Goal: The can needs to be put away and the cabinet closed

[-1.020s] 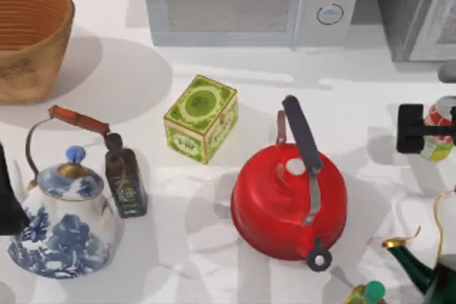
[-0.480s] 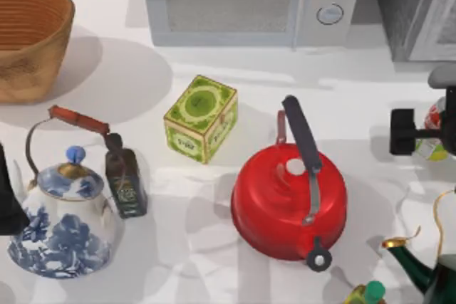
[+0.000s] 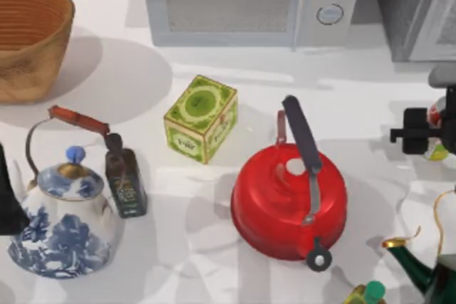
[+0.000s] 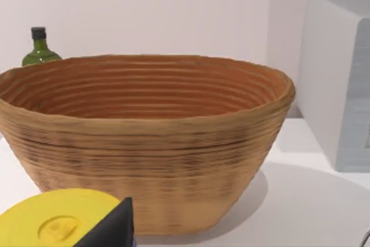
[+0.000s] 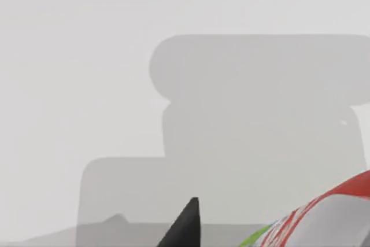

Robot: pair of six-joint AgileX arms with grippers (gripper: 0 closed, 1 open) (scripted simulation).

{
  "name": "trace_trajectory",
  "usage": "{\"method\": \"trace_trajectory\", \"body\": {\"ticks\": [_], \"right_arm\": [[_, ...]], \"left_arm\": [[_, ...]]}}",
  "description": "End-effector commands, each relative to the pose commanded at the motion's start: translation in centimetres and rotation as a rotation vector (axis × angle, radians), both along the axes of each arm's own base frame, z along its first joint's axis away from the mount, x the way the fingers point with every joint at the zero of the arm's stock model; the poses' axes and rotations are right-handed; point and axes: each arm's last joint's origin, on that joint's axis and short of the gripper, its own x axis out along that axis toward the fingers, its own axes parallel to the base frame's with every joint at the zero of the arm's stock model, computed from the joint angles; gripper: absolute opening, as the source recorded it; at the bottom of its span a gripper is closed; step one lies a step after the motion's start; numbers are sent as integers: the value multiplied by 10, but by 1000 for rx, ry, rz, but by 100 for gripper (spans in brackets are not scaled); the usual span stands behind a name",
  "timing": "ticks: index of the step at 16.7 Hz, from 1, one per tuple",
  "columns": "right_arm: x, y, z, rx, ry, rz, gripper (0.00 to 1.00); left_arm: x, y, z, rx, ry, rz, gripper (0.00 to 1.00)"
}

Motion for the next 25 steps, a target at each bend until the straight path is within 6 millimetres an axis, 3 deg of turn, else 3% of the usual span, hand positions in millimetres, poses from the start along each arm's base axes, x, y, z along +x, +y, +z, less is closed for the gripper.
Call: {"method": "trace_trajectory", "body": {"ticks": [6,7,16,21,25], "right_arm": [[0,0,0,0,0,0,2],[0,0,0,0,0,0,0],[0,0,1,1,-3,0,0],[15,3,46,7,-44,1,0],[10,2,81,-7,56,-1,0]], "left_arm": [[0,0,0,0,0,0,100],[0,0,0,0,0,0,100],[0,0,0,0,0,0,100],[0,0,0,0,0,0,100],[0,0,0,0,0,0,100]]}}
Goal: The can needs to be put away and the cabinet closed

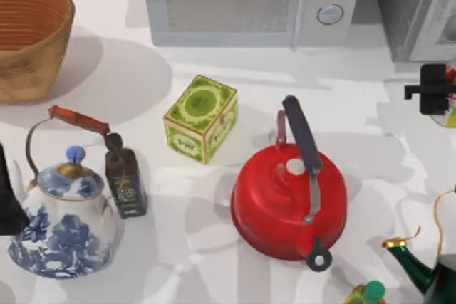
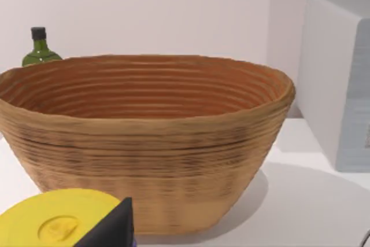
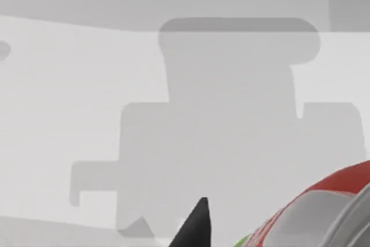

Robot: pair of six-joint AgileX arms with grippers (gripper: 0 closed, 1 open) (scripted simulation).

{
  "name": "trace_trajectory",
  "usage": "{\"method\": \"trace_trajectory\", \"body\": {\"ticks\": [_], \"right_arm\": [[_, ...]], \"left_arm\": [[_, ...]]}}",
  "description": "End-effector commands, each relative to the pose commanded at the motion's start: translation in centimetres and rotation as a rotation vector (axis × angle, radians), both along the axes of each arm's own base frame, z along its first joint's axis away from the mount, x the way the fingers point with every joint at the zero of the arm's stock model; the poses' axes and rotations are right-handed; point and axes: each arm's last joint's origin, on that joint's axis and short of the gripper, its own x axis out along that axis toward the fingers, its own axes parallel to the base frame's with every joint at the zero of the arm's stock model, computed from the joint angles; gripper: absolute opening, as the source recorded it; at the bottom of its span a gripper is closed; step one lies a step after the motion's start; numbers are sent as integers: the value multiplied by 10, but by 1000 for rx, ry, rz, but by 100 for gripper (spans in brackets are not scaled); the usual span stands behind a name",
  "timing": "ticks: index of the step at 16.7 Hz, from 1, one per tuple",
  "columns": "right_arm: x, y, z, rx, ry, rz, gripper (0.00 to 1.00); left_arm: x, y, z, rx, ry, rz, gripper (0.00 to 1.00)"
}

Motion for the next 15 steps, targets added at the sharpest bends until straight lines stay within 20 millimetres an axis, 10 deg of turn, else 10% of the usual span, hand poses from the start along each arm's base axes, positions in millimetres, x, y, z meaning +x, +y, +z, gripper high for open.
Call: {"method": "trace_trajectory", "body": {"ticks": [6,15], "right_arm": [[-10,-1,69,8,-56,1,0],[-30,-8,66,15,-88,4,0]], "left_arm": [[0,0,0,0,0,0,100],[0,0,0,0,0,0,100]]}}
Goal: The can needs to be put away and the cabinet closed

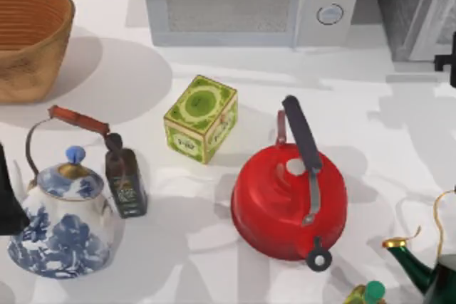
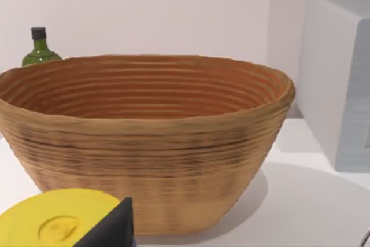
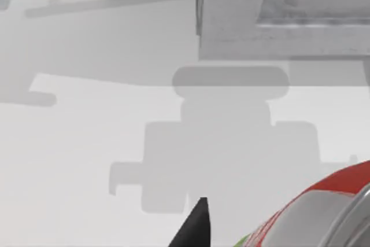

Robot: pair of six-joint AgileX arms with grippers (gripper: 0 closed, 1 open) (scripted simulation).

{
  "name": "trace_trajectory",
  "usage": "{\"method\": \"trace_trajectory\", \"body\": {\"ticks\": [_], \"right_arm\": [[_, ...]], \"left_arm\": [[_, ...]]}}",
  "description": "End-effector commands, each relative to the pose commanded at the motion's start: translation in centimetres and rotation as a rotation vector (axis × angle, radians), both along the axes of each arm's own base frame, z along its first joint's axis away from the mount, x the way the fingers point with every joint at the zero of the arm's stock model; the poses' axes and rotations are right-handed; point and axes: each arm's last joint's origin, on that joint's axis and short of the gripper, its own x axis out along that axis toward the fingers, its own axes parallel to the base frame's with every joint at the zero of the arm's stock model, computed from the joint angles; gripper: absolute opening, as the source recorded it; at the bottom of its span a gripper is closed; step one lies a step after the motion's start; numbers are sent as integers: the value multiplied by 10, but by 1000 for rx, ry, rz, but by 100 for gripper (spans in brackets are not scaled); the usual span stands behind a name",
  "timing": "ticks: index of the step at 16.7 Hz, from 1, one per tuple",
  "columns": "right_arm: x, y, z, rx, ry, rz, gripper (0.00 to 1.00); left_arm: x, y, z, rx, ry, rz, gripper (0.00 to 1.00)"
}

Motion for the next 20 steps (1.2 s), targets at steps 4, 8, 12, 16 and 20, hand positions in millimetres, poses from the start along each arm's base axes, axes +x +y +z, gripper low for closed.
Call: {"method": "trace_trajectory", "body": {"ticks": [4,8,12,16,20], "right_arm": [[-51,-12,6,13,-131,2,0],[-119,-24,4,22,-354,1,0],[-170,-31,-25,19,-583,-4,0],[-186,-35,-67,1,-714,-3,0],[-187,-36,-84,-9,-762,4,0]], "left_arm": [[0,0,0,0,0,0,100],[0,0,0,0,0,0,100],[0,0,0,0,0,0,100],[0,0,0,0,0,0,100],[0,0,0,0,0,0,100]]}}
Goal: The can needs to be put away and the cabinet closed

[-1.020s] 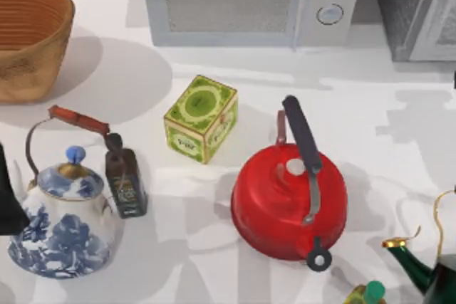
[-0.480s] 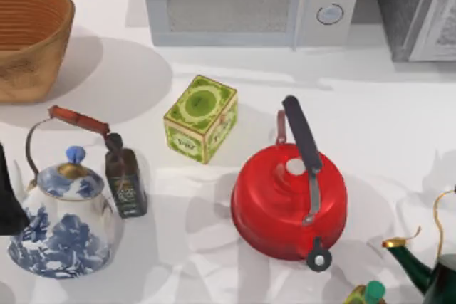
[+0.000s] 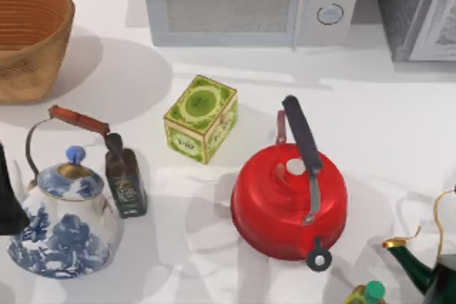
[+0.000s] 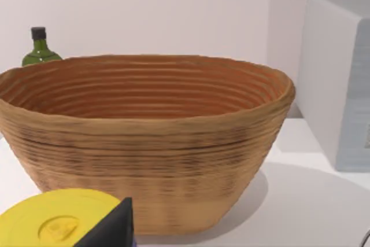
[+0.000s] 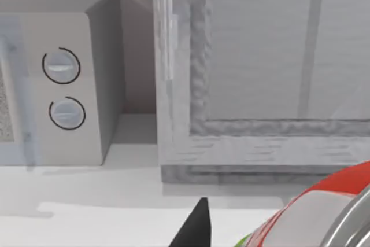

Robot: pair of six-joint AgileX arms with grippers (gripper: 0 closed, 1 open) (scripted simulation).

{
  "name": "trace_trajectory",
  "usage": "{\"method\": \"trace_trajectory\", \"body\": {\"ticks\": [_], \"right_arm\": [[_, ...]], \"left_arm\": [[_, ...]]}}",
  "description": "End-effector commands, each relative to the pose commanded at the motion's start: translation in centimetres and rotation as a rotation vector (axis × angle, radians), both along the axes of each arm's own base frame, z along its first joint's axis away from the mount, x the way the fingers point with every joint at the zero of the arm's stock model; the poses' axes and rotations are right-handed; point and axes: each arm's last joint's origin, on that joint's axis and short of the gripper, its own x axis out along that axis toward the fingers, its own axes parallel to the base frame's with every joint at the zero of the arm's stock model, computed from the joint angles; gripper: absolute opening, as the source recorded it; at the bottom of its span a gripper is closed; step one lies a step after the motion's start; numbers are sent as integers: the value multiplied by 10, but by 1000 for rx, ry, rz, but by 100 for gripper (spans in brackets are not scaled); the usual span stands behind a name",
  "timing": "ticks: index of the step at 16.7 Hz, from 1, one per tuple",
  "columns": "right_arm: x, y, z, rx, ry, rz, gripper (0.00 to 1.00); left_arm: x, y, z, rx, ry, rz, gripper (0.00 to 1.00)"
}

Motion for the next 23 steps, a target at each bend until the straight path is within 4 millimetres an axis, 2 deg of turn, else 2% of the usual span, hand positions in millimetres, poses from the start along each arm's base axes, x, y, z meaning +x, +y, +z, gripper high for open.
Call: {"method": "trace_trajectory", "body": {"ticks": [6,8,10,12,15,20,23], "right_arm": [[0,0,2,2,10,1,0],[1,1,15,0,27,-2,0],[3,2,37,-4,51,-1,0],[8,4,70,-9,70,3,0],[24,9,136,-15,78,10,0],[69,22,248,-14,51,19,0],[100,32,299,-9,26,17,0]], "left_arm": [[0,0,0,0,0,0,100],[0,0,0,0,0,0,100],[0,0,0,0,0,0,100],[0,0,0,0,0,0,100],[0,0,0,0,0,0,100],[0,0,0,0,0,0,100],[0,0,0,0,0,0,100]]}}
